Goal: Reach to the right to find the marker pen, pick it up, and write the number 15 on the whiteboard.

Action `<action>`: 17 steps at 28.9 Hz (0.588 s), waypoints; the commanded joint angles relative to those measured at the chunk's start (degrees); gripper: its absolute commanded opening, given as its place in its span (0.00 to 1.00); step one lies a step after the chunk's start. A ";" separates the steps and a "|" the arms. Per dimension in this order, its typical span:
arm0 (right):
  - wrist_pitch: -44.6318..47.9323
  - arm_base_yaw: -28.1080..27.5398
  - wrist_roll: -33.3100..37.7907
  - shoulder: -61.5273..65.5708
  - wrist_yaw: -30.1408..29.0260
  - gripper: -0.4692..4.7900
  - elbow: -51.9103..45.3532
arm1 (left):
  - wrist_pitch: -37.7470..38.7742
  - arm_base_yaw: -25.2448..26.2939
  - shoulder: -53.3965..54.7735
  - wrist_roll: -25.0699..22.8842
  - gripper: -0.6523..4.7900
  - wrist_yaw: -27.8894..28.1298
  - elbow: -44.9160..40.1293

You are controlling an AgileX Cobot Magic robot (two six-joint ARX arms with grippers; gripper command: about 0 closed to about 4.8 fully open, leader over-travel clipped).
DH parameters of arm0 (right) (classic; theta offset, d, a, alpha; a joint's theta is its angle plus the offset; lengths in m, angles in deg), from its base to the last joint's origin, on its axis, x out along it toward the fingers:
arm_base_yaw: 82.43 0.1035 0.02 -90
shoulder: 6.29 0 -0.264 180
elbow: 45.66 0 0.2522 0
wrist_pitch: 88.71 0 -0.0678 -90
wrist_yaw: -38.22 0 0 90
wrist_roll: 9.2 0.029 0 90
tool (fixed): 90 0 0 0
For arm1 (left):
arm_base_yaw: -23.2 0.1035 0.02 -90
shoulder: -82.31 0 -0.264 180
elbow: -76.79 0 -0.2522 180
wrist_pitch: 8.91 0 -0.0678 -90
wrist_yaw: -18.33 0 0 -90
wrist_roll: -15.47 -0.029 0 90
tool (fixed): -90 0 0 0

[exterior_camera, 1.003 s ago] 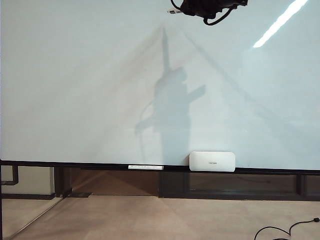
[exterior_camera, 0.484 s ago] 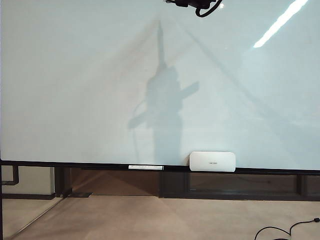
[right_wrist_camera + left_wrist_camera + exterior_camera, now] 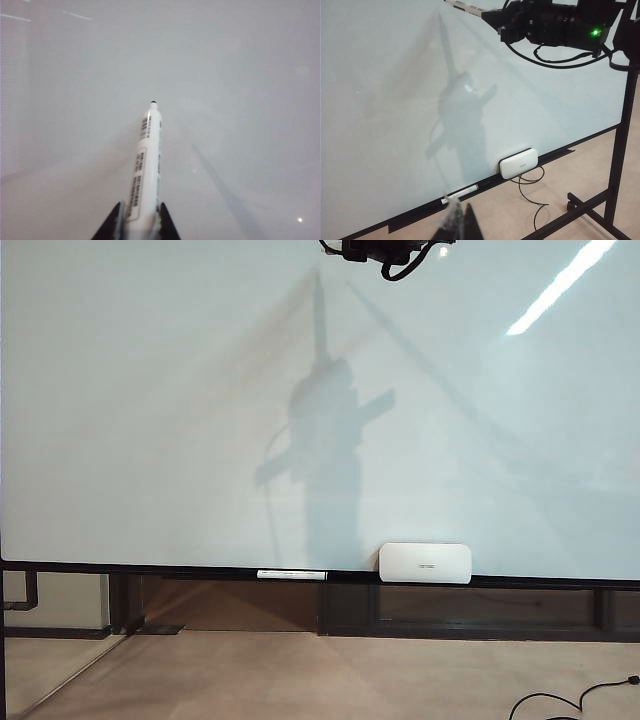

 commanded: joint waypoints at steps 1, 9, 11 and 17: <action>1.03 -0.17 -0.26 0.22 0.28 0.09 0.57 | -1.03 0.04 -0.04 -0.28 0.11 -0.07 0.35; 1.49 -0.46 -0.28 1.07 0.26 0.09 1.18 | -2.14 0.04 -0.04 -0.66 0.11 -1.42 0.35; 1.44 -0.46 -0.28 1.31 0.28 0.09 1.42 | -2.19 0.07 -0.04 -0.66 0.11 -1.42 0.35; 1.53 -0.46 -0.42 1.95 0.98 0.09 1.88 | -2.21 0.04 -0.04 -1.09 0.11 -1.40 0.35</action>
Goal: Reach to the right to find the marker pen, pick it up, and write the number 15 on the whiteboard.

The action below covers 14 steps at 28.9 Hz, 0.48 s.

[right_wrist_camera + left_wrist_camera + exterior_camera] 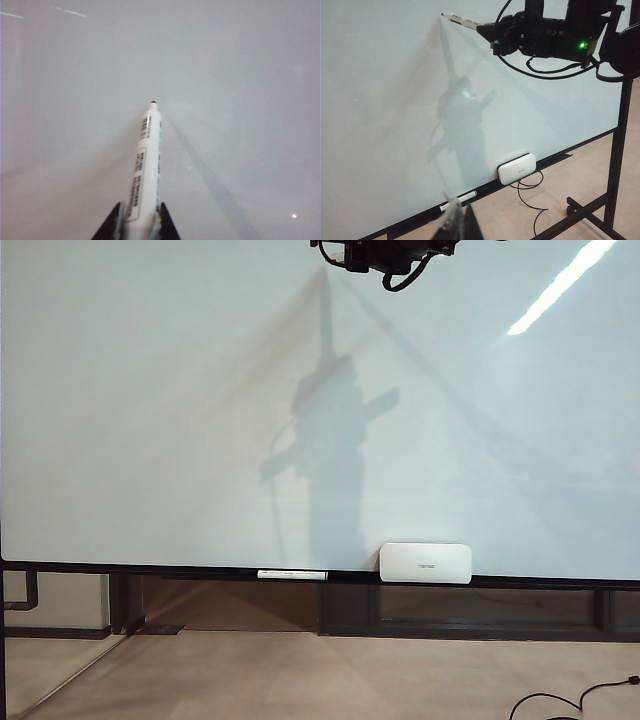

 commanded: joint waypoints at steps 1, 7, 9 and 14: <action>1.51 0.09 -0.33 0.26 0.44 0.09 0.76 | -1.09 0.04 -0.04 -0.66 0.11 -0.42 0.33; 1.79 -0.44 -0.35 0.28 0.55 0.09 0.76 | -1.07 0.04 -0.04 -0.68 0.11 -0.39 0.33; 2.12 -0.68 -0.35 0.28 0.59 0.09 0.76 | -1.11 0.04 -0.04 -0.68 0.11 -0.39 0.33; 2.54 -0.96 -0.33 0.28 0.59 0.09 0.79 | -1.11 0.04 -0.04 -0.68 0.11 -0.39 0.33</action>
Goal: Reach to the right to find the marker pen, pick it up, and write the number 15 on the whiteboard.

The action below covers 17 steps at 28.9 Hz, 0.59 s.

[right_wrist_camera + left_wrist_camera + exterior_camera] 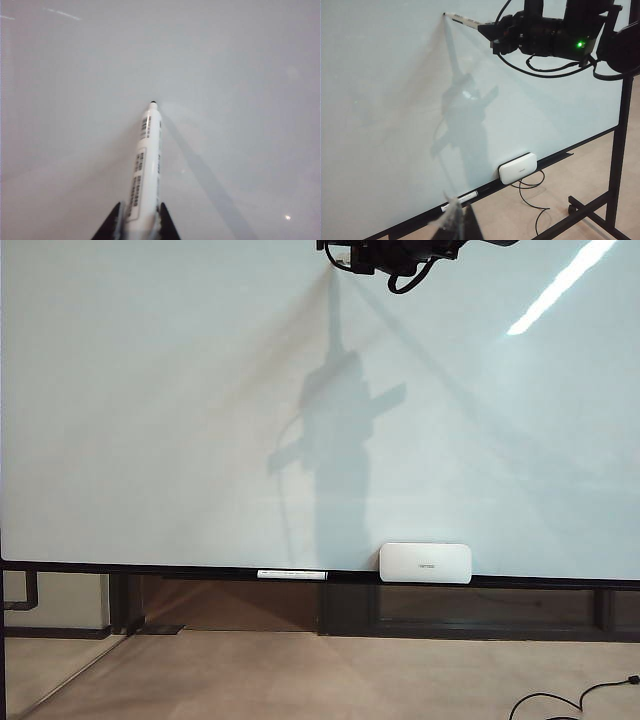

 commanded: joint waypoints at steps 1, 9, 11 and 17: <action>1.31 -0.13 -0.11 -0.22 0.28 0.09 0.46 | -1.11 0.07 -0.04 -0.02 0.11 -0.31 0.33; -2.73 -0.66 0.33 1.46 1.36 0.09 2.36 | -1.14 0.04 -0.04 -0.02 0.11 -0.28 0.33; -5.20 -0.66 0.33 1.55 1.36 0.09 2.36 | -1.14 0.04 -0.04 -0.04 0.11 -0.26 0.33; -13.84 -0.66 1.55 1.79 3.10 0.09 2.32 | -1.16 0.07 -0.09 -0.24 0.11 -0.26 0.35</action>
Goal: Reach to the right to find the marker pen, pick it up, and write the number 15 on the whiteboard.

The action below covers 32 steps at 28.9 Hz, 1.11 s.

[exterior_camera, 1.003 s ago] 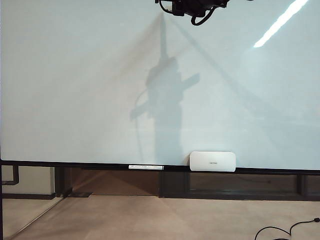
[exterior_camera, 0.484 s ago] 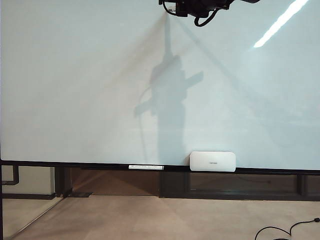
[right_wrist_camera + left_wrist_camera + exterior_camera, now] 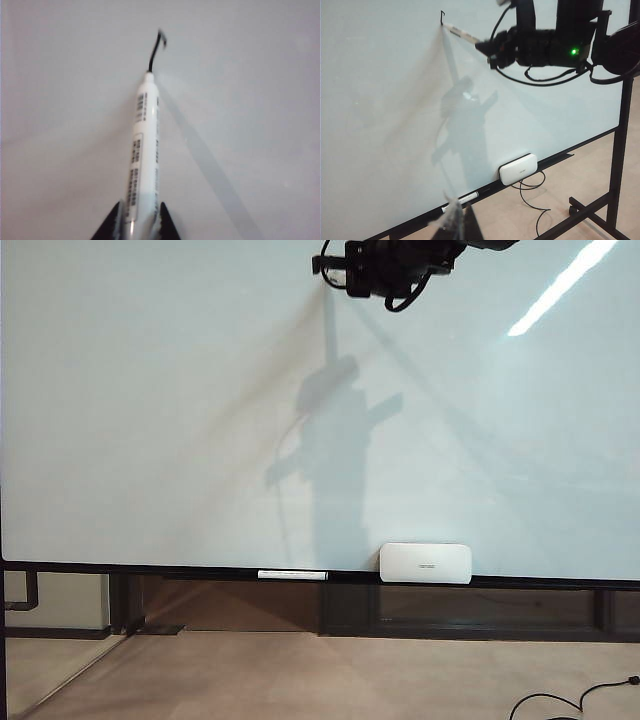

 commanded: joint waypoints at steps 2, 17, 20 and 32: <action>-7.04 -0.24 1.57 0.52 3.19 0.09 0.24 | -0.96 0.02 -0.07 -0.20 0.11 -0.26 0.50; -12.57 0.20 2.62 2.10 3.04 0.09 0.22 | 1.84 0.00 -0.15 -2.49 0.11 0.11 3.21; -12.87 0.92 1.88 0.50 1.81 0.09 -0.02 | 2.47 0.00 -0.15 -1.70 0.11 -0.48 3.21; -14.16 3.89 -5.73 -10.36 5.46 0.09 -1.40 | 3.06 0.00 -0.15 0.07 0.11 -4.24 3.21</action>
